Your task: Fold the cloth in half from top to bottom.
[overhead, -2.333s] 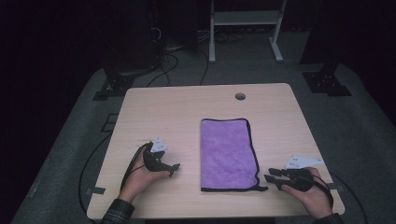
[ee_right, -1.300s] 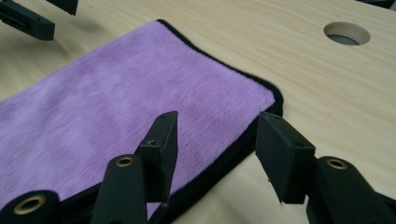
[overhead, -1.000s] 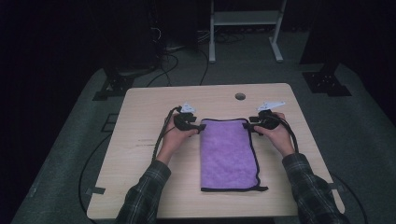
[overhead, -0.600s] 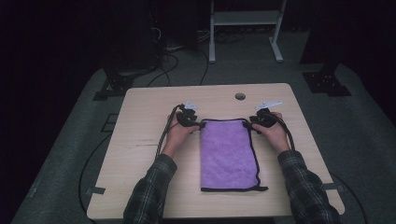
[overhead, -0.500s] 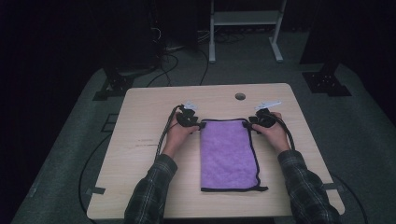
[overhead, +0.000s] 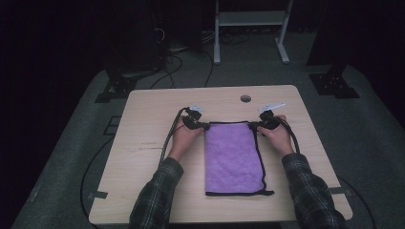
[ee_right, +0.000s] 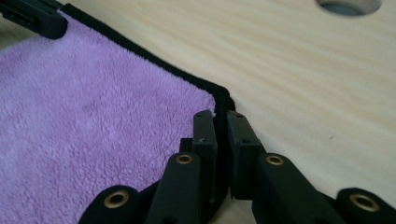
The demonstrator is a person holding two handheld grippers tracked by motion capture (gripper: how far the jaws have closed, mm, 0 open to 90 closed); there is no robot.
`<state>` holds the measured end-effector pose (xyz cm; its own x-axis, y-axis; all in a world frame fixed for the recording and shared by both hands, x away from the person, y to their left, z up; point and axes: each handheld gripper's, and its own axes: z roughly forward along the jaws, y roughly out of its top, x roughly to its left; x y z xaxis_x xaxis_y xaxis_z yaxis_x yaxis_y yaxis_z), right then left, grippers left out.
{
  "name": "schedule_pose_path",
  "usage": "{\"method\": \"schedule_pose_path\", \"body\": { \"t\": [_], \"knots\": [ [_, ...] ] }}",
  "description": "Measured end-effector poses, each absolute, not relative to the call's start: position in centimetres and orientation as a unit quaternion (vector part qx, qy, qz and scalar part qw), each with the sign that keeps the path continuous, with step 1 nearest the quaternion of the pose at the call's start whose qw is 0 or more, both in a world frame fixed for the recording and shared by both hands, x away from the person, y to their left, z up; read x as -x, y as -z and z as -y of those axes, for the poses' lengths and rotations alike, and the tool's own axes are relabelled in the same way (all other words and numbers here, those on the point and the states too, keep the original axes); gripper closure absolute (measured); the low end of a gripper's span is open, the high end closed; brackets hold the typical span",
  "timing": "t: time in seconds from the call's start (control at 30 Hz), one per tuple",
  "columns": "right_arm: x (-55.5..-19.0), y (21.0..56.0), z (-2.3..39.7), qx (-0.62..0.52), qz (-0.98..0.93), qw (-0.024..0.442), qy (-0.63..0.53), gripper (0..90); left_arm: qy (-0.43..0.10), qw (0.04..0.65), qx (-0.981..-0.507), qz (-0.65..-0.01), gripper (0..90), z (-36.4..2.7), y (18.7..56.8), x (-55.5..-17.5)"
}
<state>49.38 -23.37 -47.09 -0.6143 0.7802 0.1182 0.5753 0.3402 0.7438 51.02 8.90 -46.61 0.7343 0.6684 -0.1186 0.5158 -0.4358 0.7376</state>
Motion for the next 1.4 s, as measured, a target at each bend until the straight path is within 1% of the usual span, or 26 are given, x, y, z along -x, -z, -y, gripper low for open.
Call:
{"method": "schedule_pose_path", "body": {
  "t": [0.03, 0.07, 0.1, 0.13, 0.2, 0.33, 0.57, 0.6, 0.67, 0.7, 0.77, 0.8, 0.83, 0.87, 0.9, 1.07, 1.13, 1.17, 1.33, 1.4],
  "knots": [
    [-49.4, 46.3, 23.5, -0.417, -0.804, 0.133, -0.403, 83.1, -0.105, 0.406, -0.838, -0.348, 85.8, -9.1, 45.8, -51.1],
    [-49.4, 45.7, 23.4, -0.415, -0.802, 0.137, -0.406, 83.0, -0.105, 0.406, -0.838, -0.348, 85.8, -9.1, 45.8, -51.1],
    [-49.4, 45.7, 23.4, -0.415, -0.802, 0.137, -0.406, 83.0, -0.114, 0.411, -0.837, -0.344, 85.8, -9.1, 45.4, -51.0],
    [-49.3, 44.6, 23.4, -0.406, -0.802, 0.146, -0.413, 83.0, -0.120, 0.414, -0.835, -0.341, 85.7, -9.1, 44.9, -51.0],
    [-49.3, 44.0, 23.3, -0.402, -0.801, 0.150, -0.418, 83.1, -0.129, 0.425, -0.832, -0.333, 85.6, -9.3, 44.0, -50.8],
    [-48.4, 42.4, 23.6, -0.386, -0.801, 0.157, -0.430, 83.0, -0.128, 0.447, -0.827, -0.316, 85.6, -9.8, 42.3, -50.1],
    [-46.2, 42.1, 24.1, -0.368, -0.803, 0.154, -0.443, 83.0, -0.112, 0.460, -0.836, -0.276, 85.6, -10.5, 40.7, -47.5],
    [-45.3, 42.1, 24.2, -0.362, -0.804, 0.153, -0.446, 83.0, -0.109, 0.462, -0.836, -0.274, 85.6, -10.5, 40.6, -47.1],
    [-44.8, 42.0, 24.3, -0.360, -0.804, 0.151, -0.449, 83.0, -0.101, 0.465, -0.837, -0.268, 85.6, -10.7, 40.5, -46.3],
    [-43.8, 42.1, 24.4, -0.357, -0.802, 0.151, -0.454, 83.0, -0.096, 0.466, -0.839, -0.264, 85.6, -10.8, 40.4, -45.9],
    [-43.3, 42.1, 24.5, -0.354, -0.802, 0.150, -0.456, 83.0, -0.090, 0.465, -0.842, -0.259, 85.7, -10.9, 40.3, -45.0],
    [-42.2, 42.3, 24.5, -0.350, -0.802, 0.145, -0.461, 83.0, -0.087, 0.463, -0.844, -0.255, 85.7, -11.0, 40.3, -44.5],
    [-42.2, 42.3, 24.5, -0.350, -0.802, 0.145, -0.461, 83.0, -0.085, 0.463, -0.845, -0.253, 85.7, -11.1, 40.4, -44.0],
    [-41.3, 42.4, 24.6, -0.346, -0.804, 0.137, -0.463, 83.0, -0.079, 0.464, -0.846, -0.251, 85.7, -11.3, 40.5, -43.1],
    [-41.3, 42.4, 24.6, -0.346, -0.804, 0.137, -0.463, 83.0, -0.079, 0.464, -0.846, -0.251, 85.7, -11.3, 40.5, -43.1],
    [-39.0, 42.9, 25.0, -0.338, -0.806, 0.126, -0.469, 82.9, -0.050, 0.475, -0.841, -0.252, 85.6, -11.6, 41.1, -40.8],
    [-37.5, 43.1, 25.1, -0.337, -0.806, 0.121, -0.471, 82.8, -0.039, 0.474, -0.842, -0.255, 85.6, -11.8, 41.6, -39.5],
    [-37.5, 43.1, 25.1, -0.337, -0.806, 0.121, -0.471, 82.8, -0.039, 0.474, -0.842, -0.255, 85.6, -11.8, 41.6, -39.5],
    [-34.8, 43.5, 25.1, -0.326, -0.813, 0.113, -0.469, 82.8, -0.025, 0.469, -0.845, -0.256, 85.6, -11.9, 42.3, -37.6],
    [-34.4, 43.5, 25.2, -0.325, -0.813, 0.113, -0.470, 82.7, -0.019, 0.470, -0.845, -0.255, 85.6, -12.0, 42.5, -36.8]
  ]
}}
